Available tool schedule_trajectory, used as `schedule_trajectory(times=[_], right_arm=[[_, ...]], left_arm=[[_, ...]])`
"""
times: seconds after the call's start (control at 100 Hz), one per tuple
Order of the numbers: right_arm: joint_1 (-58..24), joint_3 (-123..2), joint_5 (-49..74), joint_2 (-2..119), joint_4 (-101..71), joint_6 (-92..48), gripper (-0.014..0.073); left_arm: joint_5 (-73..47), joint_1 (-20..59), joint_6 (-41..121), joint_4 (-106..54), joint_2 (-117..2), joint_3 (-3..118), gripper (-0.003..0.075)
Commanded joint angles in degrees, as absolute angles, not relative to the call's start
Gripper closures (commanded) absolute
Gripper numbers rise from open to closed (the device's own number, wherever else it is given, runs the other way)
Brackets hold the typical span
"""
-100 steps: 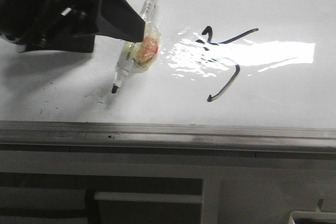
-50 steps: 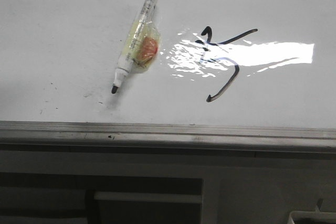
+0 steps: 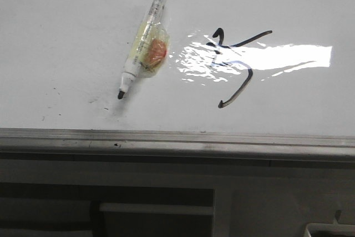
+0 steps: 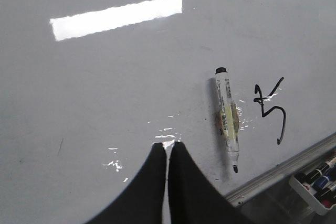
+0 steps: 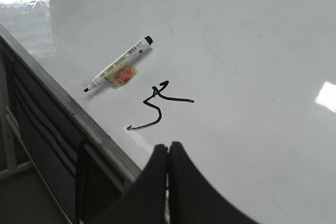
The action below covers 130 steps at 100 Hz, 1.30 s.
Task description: Write number 5 on whiteboard
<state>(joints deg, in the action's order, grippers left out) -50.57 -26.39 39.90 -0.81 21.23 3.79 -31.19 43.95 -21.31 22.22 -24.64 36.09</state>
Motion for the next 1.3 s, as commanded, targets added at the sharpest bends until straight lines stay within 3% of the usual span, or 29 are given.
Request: schedule_trajectory(times=[0.0, 0.93, 1.29], right_arm=[[-50.08, -27.49, 36.09, -1.13, 22.91, 4.14, 0.0636], [-50.08, -27.49, 36.09, -1.13, 22.92, 4.14, 0.0636], [-50.08, -27.49, 36.09, -1.13, 22.92, 4.14, 0.0636]], left_arm=[[-27.69, 43.87, -21.33, 22.03, -24.91, 37.63, 0.0741], [-26.48, 41.83, -21.33, 25.21, -24.8, 36.31, 0.0741], [11.46, 28.69, -21.33, 22.29, -12.41, 12.43, 0.0741]])
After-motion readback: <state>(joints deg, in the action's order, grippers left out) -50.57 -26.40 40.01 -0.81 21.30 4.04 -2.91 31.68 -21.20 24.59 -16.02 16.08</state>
